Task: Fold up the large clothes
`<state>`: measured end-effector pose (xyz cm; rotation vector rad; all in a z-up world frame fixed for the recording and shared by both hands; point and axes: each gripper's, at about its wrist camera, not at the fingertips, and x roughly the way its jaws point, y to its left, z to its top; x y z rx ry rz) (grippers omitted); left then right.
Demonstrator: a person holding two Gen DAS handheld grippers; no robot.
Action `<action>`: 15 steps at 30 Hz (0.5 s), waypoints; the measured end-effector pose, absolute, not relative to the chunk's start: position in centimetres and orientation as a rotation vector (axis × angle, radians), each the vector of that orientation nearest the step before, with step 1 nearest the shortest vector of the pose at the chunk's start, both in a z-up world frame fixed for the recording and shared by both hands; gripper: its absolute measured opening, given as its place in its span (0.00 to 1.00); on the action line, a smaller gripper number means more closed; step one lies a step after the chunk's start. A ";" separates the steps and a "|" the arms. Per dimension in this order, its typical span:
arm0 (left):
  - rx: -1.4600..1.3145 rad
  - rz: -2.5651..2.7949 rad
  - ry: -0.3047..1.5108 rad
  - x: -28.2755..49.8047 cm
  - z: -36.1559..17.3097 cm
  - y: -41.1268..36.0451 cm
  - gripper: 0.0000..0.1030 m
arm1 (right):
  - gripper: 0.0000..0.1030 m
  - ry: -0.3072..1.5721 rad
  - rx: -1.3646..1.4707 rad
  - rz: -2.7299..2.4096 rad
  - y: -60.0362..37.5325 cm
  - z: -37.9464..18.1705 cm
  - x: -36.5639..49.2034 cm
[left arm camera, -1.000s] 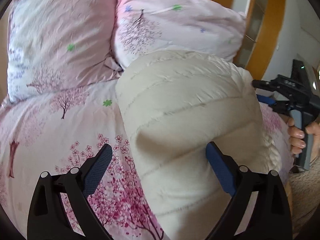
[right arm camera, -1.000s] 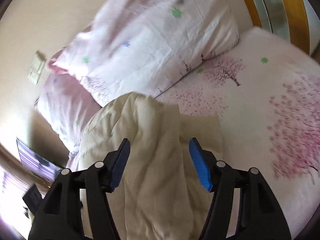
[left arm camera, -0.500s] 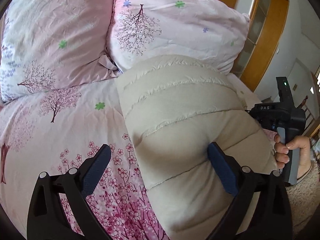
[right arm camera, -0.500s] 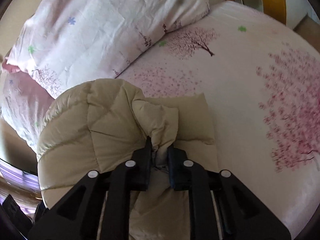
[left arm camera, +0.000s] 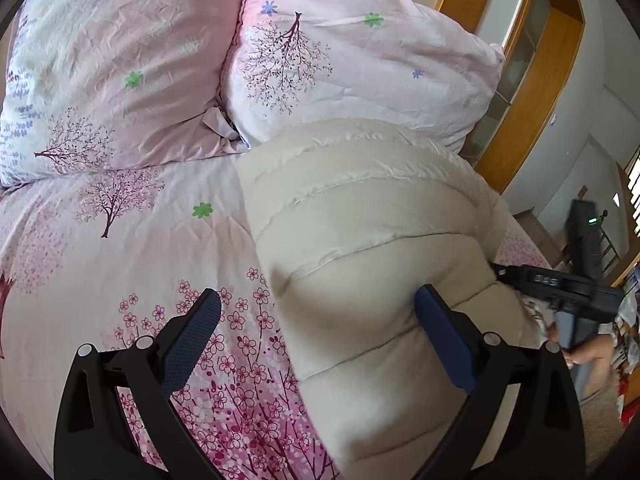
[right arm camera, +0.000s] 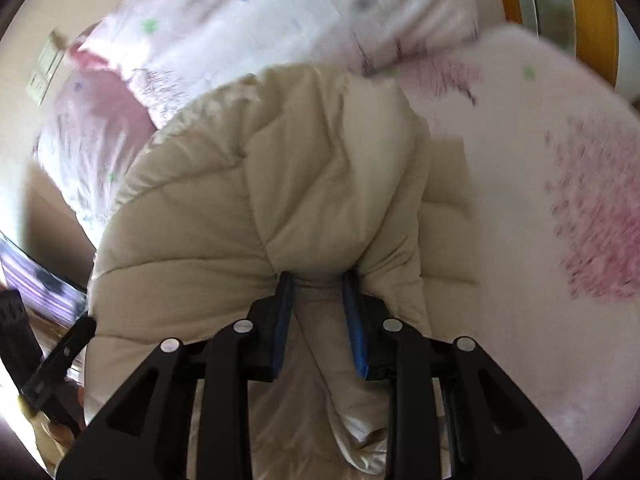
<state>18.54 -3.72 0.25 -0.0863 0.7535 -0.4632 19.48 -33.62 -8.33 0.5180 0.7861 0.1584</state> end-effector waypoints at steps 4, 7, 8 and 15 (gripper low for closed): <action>-0.143 -0.473 0.765 19.1 0.5 -2.6 0.96 | 0.35 0.825 0.580 0.200 -34.9 -8.0 19.5; -0.249 -0.507 0.809 20.2 0.0 -1.2 0.96 | 0.95 0.746 0.614 0.237 -36.7 -5.7 17.2; -0.280 -0.512 0.823 20.6 -0.3 -0.7 0.96 | 0.98 0.695 0.620 0.230 -37.6 -4.8 16.3; -0.455 -0.565 0.914 22.8 -2.4 1.0 0.96 | 0.98 0.846 0.783 0.328 -41.5 -7.4 17.9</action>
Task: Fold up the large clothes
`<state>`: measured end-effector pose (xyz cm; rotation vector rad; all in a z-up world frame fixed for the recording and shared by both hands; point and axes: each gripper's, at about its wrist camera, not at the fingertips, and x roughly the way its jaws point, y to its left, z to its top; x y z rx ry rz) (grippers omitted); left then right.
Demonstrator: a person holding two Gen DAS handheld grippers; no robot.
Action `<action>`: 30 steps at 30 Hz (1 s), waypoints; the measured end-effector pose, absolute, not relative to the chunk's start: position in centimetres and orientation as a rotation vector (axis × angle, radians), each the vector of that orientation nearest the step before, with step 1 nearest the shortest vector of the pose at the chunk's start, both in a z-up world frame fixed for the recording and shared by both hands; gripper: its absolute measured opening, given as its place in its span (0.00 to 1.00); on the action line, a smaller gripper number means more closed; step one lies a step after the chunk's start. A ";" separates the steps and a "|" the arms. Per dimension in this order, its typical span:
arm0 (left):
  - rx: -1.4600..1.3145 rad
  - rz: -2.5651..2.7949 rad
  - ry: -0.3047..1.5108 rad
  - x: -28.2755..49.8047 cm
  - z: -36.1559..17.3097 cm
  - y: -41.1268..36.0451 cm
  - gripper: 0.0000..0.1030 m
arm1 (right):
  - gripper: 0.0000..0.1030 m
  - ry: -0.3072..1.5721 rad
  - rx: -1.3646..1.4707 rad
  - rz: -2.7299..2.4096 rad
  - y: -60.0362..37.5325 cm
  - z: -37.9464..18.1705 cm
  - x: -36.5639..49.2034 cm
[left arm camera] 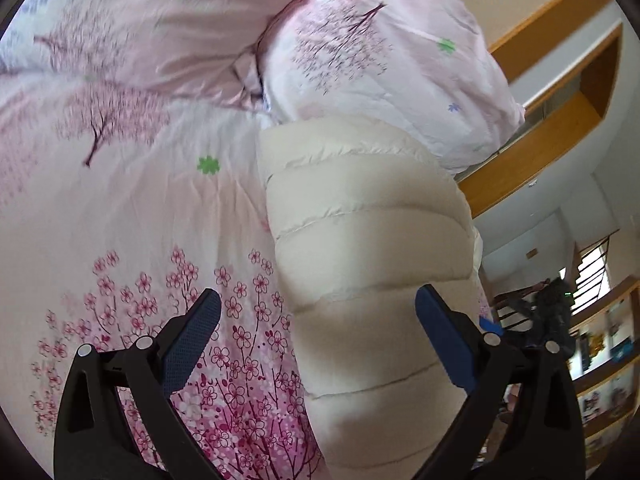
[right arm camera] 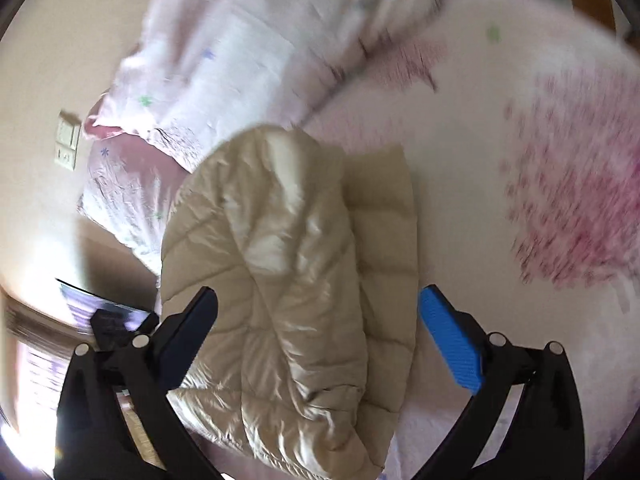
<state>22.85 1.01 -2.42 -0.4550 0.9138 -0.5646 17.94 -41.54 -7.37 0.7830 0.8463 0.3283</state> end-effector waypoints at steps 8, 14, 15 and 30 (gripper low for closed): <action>-0.479 -0.645 0.978 24.0 -3.6 -0.1 0.96 | 0.98 0.962 0.763 0.382 -41.3 -9.9 21.0; -0.430 -0.693 0.978 24.3 -3.7 -1.5 0.96 | 0.98 0.991 0.795 0.510 -40.4 -11.3 23.3; -0.403 -0.704 0.970 24.2 -3.5 -2.0 0.96 | 0.98 0.993 0.790 0.536 -40.1 -11.3 23.5; -0.308 -0.814 0.985 24.2 -4.8 -4.3 0.99 | 0.98 1.044 0.625 0.699 -34.3 -10.4 25.1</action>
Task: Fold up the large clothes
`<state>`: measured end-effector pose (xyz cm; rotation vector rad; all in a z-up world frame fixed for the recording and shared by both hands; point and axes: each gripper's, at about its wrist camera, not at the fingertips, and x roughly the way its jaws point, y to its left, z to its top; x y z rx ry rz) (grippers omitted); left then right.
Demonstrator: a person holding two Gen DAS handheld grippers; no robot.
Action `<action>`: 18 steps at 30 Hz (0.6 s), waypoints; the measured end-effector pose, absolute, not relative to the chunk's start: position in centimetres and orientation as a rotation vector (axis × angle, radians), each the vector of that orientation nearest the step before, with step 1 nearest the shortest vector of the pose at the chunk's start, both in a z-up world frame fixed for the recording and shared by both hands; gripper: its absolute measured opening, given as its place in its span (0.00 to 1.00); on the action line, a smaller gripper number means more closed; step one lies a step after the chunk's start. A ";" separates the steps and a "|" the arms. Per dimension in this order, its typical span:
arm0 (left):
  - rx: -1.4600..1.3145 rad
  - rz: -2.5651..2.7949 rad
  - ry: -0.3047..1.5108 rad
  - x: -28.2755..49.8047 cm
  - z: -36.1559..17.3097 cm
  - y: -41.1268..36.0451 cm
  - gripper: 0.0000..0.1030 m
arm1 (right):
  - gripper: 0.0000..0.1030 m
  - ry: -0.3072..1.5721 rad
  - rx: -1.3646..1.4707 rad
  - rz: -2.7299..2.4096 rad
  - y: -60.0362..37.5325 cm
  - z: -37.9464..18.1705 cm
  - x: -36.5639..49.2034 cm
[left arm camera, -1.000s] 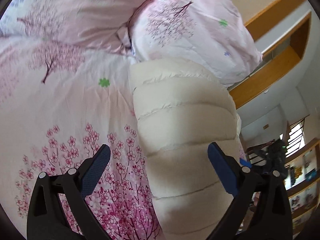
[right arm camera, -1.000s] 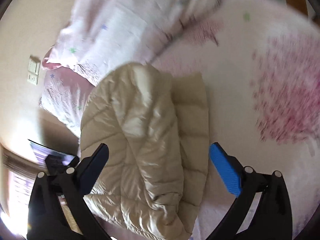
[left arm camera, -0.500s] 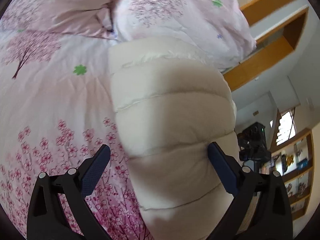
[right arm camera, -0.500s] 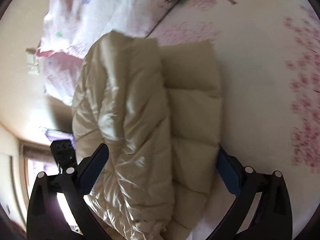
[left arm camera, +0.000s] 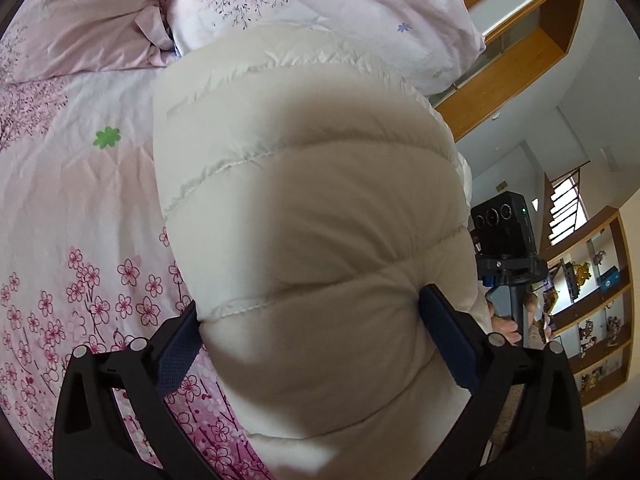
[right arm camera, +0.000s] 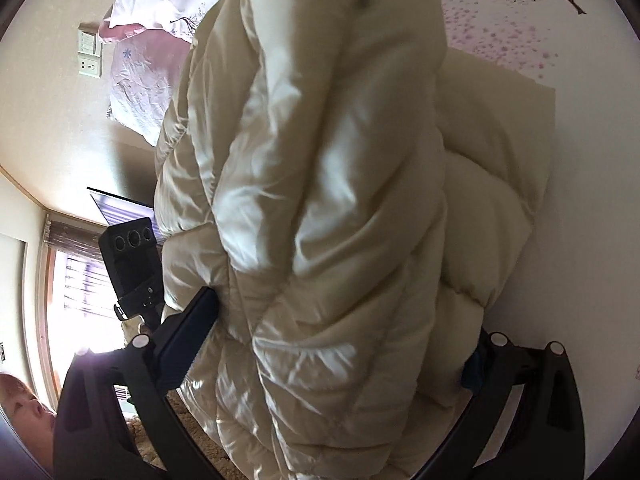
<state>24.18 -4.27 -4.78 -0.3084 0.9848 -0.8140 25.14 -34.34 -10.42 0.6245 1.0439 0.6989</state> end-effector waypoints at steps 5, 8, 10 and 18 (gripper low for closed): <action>-0.328 -0.826 0.995 24.2 -5.0 -4.0 0.99 | 0.98 1.037 0.625 0.732 -32.8 -10.1 25.2; -0.337 -0.828 0.999 24.2 -5.1 -3.9 0.99 | 0.98 1.037 0.603 0.751 -31.6 -9.8 25.3; -0.352 -0.835 1.005 24.3 -5.4 -3.7 0.99 | 0.96 1.032 0.605 0.757 -31.0 -9.6 25.4; -0.506 -0.886 0.969 24.1 -5.5 -1.7 0.63 | 0.39 0.934 0.801 0.860 -30.4 -10.3 24.3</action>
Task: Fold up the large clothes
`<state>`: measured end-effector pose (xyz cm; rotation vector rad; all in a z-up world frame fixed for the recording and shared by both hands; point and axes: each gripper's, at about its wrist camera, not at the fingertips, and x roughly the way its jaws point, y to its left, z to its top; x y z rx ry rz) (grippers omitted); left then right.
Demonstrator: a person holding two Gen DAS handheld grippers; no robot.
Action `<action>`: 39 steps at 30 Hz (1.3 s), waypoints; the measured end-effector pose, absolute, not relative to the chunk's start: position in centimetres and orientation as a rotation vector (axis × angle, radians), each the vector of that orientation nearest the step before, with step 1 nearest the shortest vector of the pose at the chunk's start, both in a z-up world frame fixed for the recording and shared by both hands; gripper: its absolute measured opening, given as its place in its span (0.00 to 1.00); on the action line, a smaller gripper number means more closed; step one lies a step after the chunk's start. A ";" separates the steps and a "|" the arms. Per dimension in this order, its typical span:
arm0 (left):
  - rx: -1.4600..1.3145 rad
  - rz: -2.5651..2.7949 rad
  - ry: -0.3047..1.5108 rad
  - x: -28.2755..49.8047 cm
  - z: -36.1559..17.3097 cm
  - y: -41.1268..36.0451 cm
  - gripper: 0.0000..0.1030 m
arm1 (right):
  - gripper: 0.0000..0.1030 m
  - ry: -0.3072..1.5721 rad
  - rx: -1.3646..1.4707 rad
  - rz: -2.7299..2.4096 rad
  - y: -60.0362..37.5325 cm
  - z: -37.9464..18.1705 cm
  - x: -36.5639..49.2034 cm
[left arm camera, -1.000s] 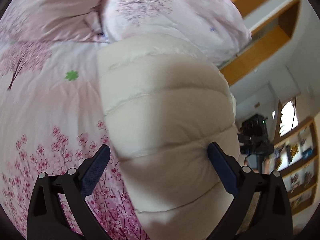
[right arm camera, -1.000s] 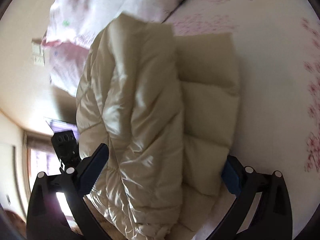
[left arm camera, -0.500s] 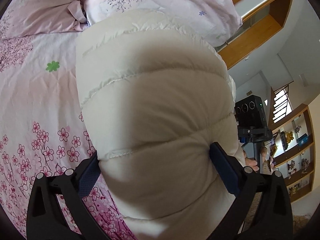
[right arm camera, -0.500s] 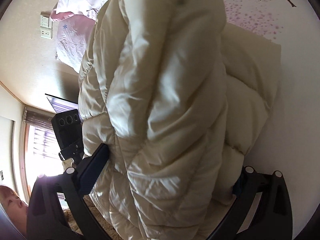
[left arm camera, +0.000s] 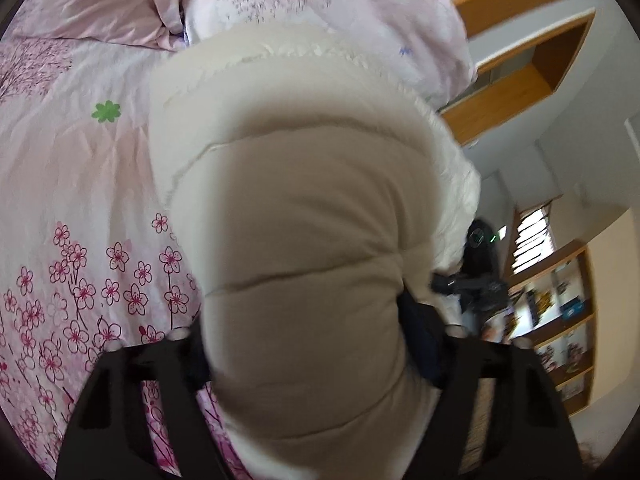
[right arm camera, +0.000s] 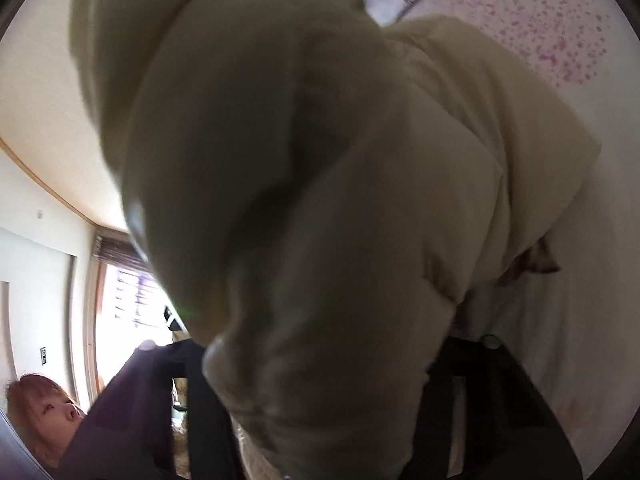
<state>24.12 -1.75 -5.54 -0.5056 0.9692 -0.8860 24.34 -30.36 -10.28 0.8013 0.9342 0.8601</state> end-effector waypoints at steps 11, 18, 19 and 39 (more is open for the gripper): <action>-0.500 -0.818 0.745 21.7 0.9 4.3 0.48 | 0.25 0.791 0.687 0.981 -22.5 -2.8 24.1; -0.463 -0.624 0.744 22.6 0.3 9.5 0.49 | 0.26 0.853 0.640 0.974 -15.7 -3.1 28.3; -0.467 -0.601 0.772 23.2 -0.5 9.8 0.49 | 0.26 0.886 0.653 0.942 -14.8 -4.2 29.1; -0.163 -0.326 0.576 15.3 3.0 9.5 0.67 | 0.36 0.443 0.185 0.428 -12.4 0.2 12.4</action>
